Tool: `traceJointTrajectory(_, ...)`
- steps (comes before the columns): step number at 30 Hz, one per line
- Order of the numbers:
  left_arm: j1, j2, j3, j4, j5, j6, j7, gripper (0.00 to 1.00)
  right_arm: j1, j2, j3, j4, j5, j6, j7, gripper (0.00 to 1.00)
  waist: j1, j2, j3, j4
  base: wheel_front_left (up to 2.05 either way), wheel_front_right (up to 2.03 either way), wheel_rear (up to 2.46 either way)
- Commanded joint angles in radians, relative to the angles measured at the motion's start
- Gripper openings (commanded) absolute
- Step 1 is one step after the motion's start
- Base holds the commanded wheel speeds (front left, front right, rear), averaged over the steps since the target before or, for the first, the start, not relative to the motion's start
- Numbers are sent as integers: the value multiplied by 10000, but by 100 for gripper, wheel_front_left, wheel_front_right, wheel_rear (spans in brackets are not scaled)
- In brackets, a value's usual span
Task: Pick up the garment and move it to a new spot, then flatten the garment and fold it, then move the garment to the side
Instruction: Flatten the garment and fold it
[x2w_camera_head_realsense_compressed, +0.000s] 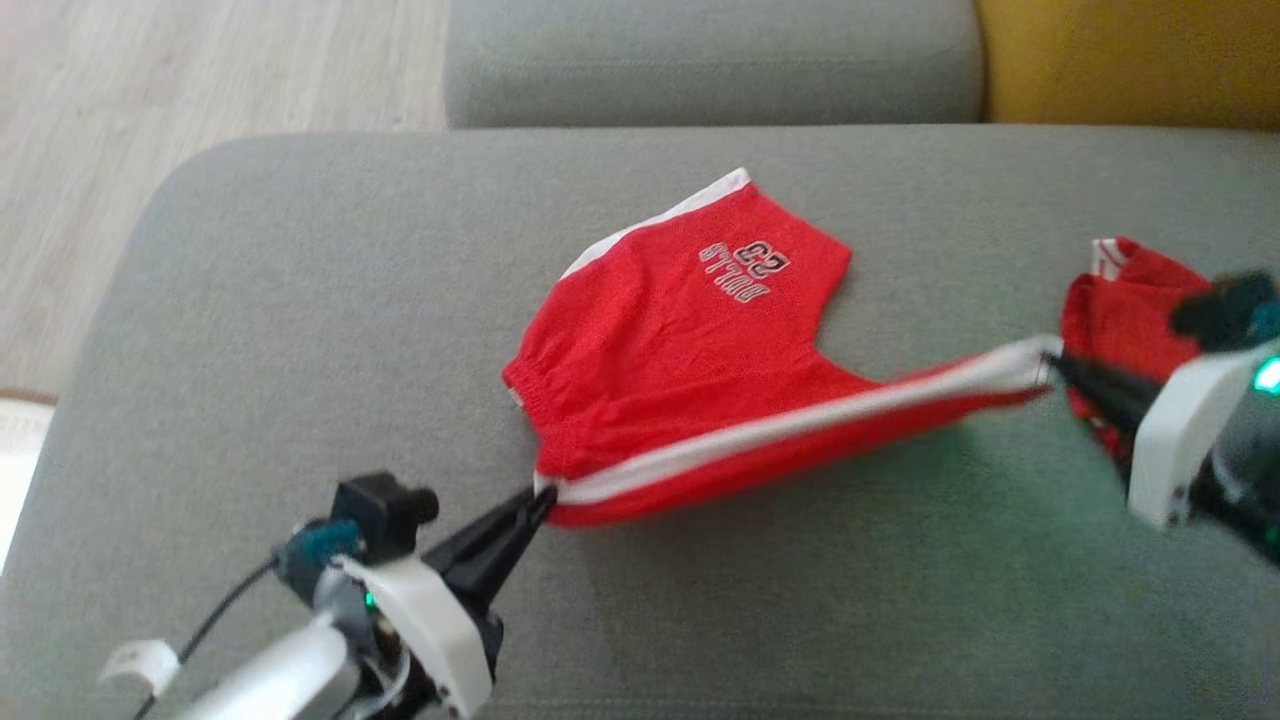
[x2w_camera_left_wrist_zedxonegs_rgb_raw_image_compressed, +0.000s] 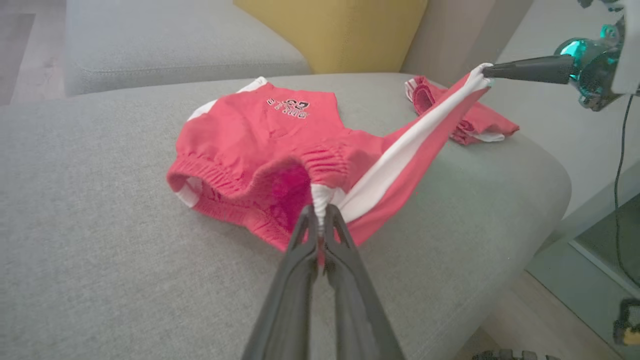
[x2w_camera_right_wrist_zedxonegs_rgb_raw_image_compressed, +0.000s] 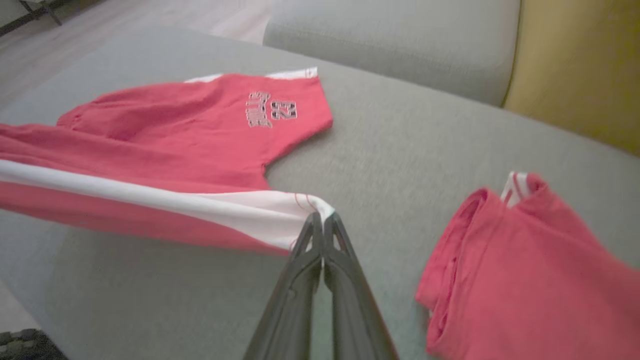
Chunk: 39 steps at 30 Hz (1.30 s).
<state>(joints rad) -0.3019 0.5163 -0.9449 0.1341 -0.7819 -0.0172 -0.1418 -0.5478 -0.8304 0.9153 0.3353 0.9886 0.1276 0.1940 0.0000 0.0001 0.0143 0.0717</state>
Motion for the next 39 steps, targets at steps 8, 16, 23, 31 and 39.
traceJointTrajectory(8, -1556, 27, 1012, -217, -177, 148, -103, 0, -1945, 408, -821, 322, -817, 31, 313, 0, 0, -1, 918, 763, 0, 0, 0)
traceJointTrajectory(16, -2782, -513, 1233, 680, -320, 27, 228, 0, -3857, 932, -734, 1119, -1520, 31, 799, 0, 0, -1, 2036, 1312, 0, 0, 0)
traceJointTrajectory(23, -4038, -1232, 1424, 2061, -503, -130, 473, 0, -5351, 1052, -265, 1637, -1941, 31, 1135, 0, 0, -1, 3035, 1770, 0, 0, 0)
traceJointTrajectory(31, -5442, -2240, 1254, 4455, -295, -474, 307, 0, -6696, 1368, 988, 2780, -2292, 31, 1337, 0, 0, -1, 3979, 2230, 0, 0, 0)
traceJointTrajectory(39, -6182, -3001, 1021, 6050, -236, -832, -105, 0, -7352, 1786, 1592, 3867, -2200, 31, 774, 0, 0, -1, 4315, 2452, 0, 0, 0)
